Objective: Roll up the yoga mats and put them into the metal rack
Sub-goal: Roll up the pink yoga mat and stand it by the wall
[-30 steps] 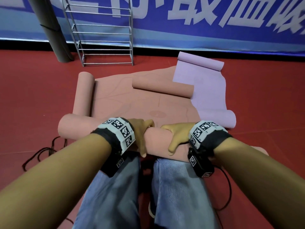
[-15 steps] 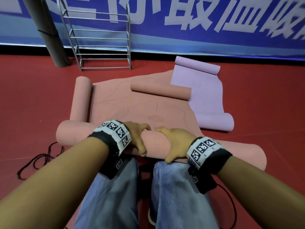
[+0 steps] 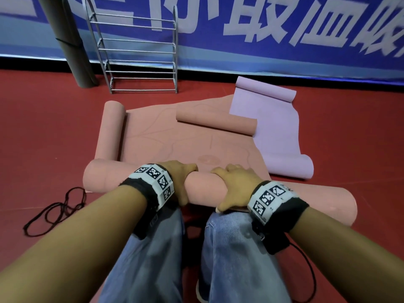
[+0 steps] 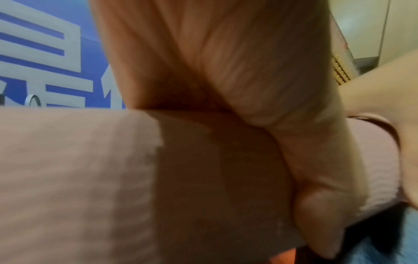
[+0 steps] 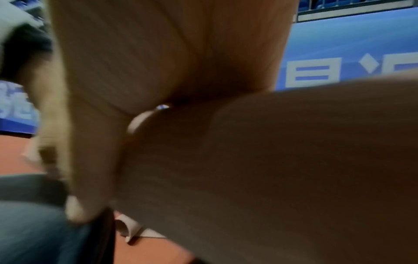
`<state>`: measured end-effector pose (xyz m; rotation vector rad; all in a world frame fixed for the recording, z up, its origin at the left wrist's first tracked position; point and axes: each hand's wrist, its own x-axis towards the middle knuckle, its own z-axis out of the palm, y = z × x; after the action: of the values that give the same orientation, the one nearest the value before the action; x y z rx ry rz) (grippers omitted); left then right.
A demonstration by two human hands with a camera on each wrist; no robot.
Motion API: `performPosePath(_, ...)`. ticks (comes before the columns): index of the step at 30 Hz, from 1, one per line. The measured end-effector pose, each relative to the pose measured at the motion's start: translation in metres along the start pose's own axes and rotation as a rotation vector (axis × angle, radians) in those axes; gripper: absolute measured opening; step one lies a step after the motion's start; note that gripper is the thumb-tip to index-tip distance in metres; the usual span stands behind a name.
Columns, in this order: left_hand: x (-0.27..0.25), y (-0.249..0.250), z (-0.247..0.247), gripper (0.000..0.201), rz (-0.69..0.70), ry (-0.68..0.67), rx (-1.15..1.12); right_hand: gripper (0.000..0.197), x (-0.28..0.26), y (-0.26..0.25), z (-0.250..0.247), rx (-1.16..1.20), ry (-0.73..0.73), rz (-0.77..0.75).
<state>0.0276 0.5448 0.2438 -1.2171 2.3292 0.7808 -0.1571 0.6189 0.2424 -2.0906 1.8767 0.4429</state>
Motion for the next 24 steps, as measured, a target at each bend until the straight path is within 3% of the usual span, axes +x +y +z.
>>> performPosePath(5,0.011,-0.003,-0.003,0.086,0.006,-0.071,-0.037,0.113,0.005,-0.014,0.013,0.008,0.026,0.079)
performPosePath(10,0.010,0.005,0.012,0.105,0.000,0.121,0.324,0.100,0.014,-0.004,0.006,0.136,0.010,0.079)
performPosePath(12,0.011,0.005,0.019,0.110,0.004,0.157,0.349,0.100,0.018,-0.003,0.002,0.177,-0.030,0.071)
performPosePath(16,0.012,0.004,0.028,0.090,-0.029,0.244,0.310,0.103,0.017,-0.002,0.002,0.208,-0.042,0.042)
performPosePath(20,0.015,0.004,0.024,0.078,-0.055,0.233,0.259,0.116,0.006,-0.006,0.016,-0.073,0.061,0.049)
performPosePath(24,0.015,0.009,0.021,0.066,-0.034,0.203,0.238,0.096,0.003,-0.008,0.020,-0.081,0.133,0.057)
